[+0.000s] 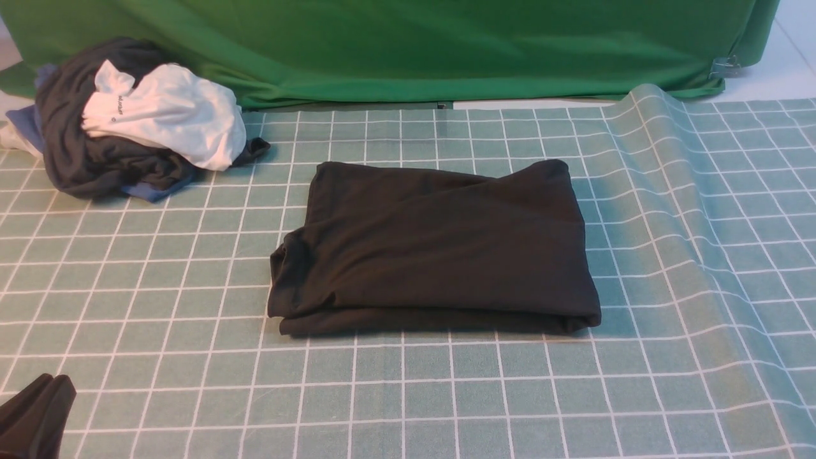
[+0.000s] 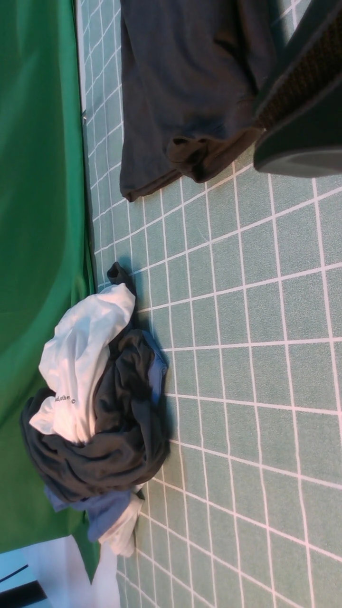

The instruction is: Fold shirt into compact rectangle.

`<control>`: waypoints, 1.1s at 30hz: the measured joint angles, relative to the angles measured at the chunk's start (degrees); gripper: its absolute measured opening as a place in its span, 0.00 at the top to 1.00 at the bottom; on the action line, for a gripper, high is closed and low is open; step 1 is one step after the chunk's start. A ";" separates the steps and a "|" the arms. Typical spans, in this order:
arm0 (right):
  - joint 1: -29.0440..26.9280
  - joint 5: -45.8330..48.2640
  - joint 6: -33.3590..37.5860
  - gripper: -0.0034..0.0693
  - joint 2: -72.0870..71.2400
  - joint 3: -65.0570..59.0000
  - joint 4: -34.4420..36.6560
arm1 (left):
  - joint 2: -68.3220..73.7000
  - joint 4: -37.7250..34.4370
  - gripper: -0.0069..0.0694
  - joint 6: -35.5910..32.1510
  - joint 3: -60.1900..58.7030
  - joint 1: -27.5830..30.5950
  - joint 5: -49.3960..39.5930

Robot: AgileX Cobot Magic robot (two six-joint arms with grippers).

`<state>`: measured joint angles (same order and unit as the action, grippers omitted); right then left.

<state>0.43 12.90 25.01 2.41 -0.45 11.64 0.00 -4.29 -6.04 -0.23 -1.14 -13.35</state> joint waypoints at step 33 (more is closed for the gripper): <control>-3.70 1.29 -5.74 0.62 -2.35 -0.16 -0.57 | -0.04 1.48 0.89 -0.12 0.00 0.00 -0.42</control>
<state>-3.27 14.19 19.27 0.07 -0.61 11.07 -0.04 -2.81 -6.16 -0.23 -1.14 -13.77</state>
